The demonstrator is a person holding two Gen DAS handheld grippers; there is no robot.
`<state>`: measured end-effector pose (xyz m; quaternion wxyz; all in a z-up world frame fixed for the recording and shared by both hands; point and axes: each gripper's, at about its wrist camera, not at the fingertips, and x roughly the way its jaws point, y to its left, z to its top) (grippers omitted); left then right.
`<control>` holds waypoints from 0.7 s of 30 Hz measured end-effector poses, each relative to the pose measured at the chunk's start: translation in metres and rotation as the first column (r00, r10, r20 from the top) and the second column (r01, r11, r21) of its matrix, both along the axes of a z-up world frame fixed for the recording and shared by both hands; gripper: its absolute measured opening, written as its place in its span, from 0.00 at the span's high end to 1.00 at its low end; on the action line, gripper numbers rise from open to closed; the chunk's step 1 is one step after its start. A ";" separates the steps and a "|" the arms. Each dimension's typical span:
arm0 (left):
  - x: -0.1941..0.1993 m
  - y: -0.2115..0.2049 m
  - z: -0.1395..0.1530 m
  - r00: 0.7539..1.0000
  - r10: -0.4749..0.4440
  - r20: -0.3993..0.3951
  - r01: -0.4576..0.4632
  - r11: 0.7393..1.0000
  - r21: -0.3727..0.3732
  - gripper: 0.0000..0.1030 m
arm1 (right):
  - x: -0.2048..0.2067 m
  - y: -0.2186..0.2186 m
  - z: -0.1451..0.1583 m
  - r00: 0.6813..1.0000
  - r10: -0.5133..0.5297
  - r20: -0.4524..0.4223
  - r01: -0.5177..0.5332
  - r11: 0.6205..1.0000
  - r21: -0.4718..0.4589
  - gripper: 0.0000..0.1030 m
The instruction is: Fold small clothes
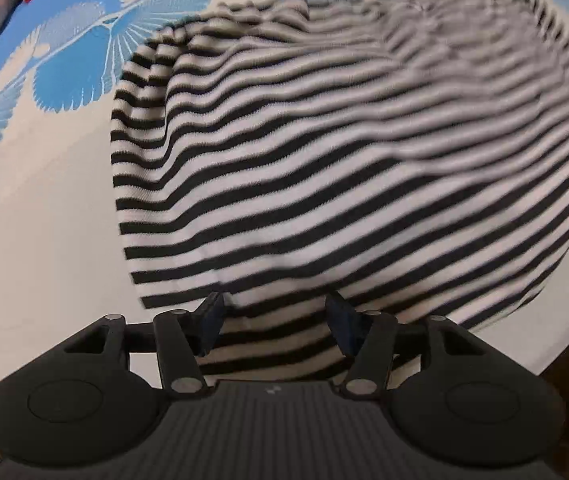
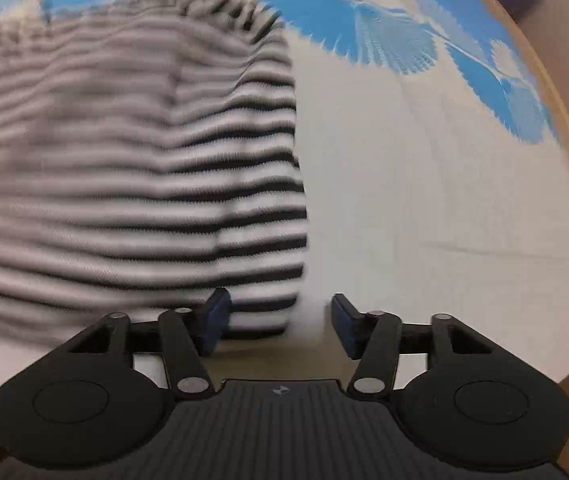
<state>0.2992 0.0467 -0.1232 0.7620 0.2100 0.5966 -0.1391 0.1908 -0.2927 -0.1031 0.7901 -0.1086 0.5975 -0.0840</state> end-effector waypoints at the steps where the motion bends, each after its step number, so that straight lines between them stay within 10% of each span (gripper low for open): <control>1: -0.003 -0.003 0.003 1.000 -0.022 0.022 0.022 1.000 0.009 0.38 | -0.003 0.003 0.003 1.000 0.021 0.014 -0.021 1.000 -0.012 0.42; 6: -0.018 -0.009 0.037 0.970 -0.033 0.240 0.026 0.999 0.033 0.37 | -0.023 0.010 0.051 0.971 0.083 0.223 -0.081 0.997 -0.019 0.47; 16: -0.096 -0.030 0.141 0.834 0.212 0.509 -0.140 0.974 -0.177 0.16 | -0.075 -0.011 0.150 0.752 0.048 0.658 -0.055 0.998 -0.009 0.39; 21: -0.131 -0.040 0.108 0.814 0.210 0.542 -0.167 0.978 -0.128 0.16 | -0.091 -0.037 0.146 0.690 -0.077 0.720 0.053 0.997 0.056 0.38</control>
